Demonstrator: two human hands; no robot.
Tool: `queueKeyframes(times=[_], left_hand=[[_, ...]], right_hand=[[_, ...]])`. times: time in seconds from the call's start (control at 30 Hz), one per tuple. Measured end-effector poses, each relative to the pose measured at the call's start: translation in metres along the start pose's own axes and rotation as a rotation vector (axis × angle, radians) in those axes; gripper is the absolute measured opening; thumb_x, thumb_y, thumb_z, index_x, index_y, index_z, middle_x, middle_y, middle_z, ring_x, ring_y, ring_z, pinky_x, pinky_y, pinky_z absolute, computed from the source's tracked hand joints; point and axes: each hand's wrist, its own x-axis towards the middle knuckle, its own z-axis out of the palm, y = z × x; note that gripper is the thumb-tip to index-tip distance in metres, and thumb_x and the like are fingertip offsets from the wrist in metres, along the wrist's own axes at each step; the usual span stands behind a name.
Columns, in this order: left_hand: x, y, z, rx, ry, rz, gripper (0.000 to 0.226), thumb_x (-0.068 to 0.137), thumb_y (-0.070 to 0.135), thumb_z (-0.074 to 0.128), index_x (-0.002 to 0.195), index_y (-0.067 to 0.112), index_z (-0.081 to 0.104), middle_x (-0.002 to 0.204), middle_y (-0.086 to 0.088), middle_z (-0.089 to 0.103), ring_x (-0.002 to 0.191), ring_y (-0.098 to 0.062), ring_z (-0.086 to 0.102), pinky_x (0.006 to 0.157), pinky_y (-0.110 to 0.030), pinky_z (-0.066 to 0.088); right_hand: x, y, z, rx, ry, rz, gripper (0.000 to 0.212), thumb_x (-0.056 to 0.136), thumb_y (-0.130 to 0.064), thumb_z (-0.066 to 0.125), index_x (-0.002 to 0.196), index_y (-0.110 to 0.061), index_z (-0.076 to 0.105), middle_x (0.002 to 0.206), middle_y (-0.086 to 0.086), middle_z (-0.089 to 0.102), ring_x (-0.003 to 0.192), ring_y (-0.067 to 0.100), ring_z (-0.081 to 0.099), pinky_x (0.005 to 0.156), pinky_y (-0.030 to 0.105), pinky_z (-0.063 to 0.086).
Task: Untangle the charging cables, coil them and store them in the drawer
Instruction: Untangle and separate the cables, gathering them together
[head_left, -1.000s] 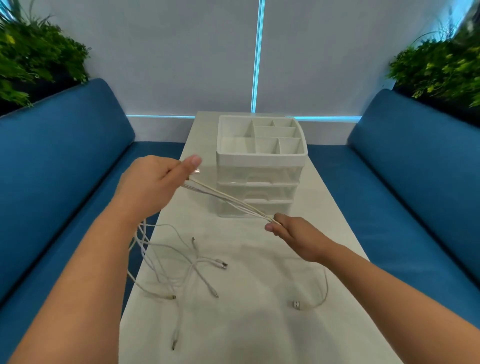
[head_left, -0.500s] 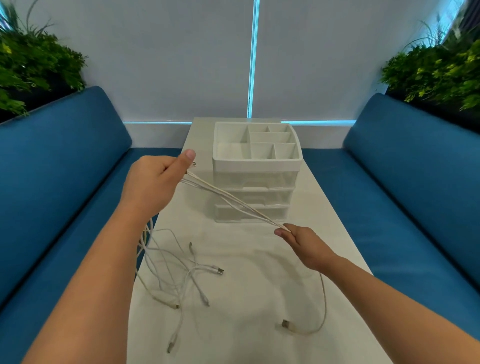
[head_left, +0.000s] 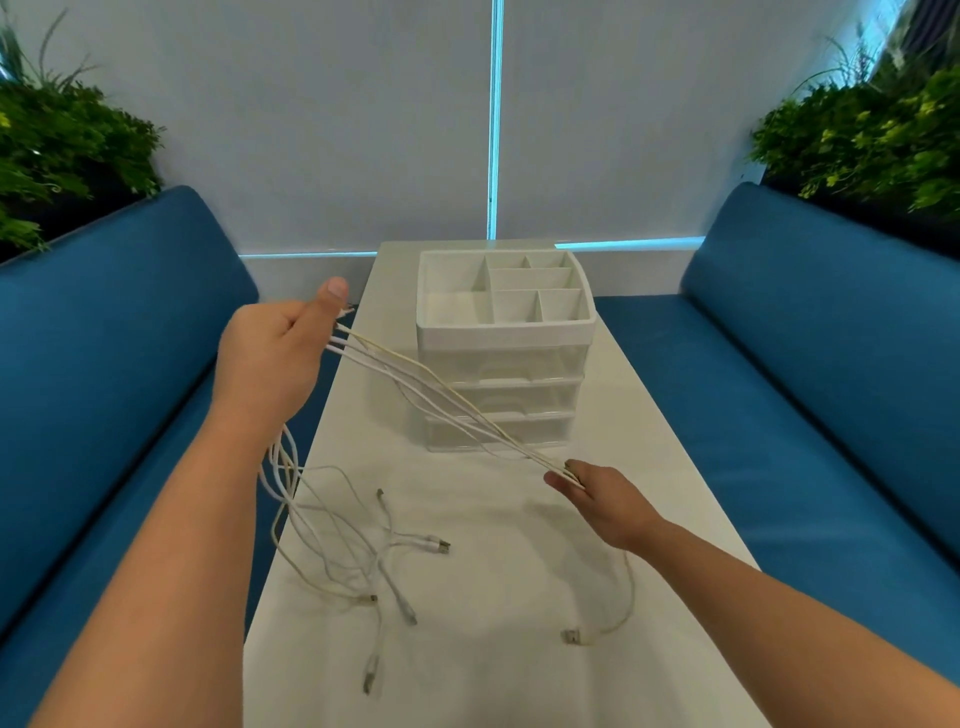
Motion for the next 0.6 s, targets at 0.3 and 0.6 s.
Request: queueKeyframes(times=[0.3,0.6], left_hand=[[-0.001,0.002,0.004,0.015,0.066,-0.031,0.077,0.098,0.056,0.046,0.064,-0.013,0.038,0.055,-0.008,0.027,0.052,-0.02,0.023,0.053,-0.033,0.022],[0.0,-0.002,0.001,0.0,0.14,-0.096,0.069,0.098,0.055,0.047,0.059,-0.001,0.037,0.056,-0.008,0.024,0.052,-0.019,0.02,0.052,-0.034,0.018]], right_hand=[[0.0,-0.001,0.008,0.066,0.019,0.129,0.049,0.099,-0.05,0.041,0.062,-0.018,0.039,0.061,-0.002,0.045,0.056,0.014,0.039,0.056,0.03,0.03],[-0.01,0.017,0.009,0.18,-0.069,0.23,0.057,0.091,-0.062,0.046,0.059,-0.014,0.038,0.055,0.002,0.05,0.054,0.016,0.049,0.062,0.03,0.038]])
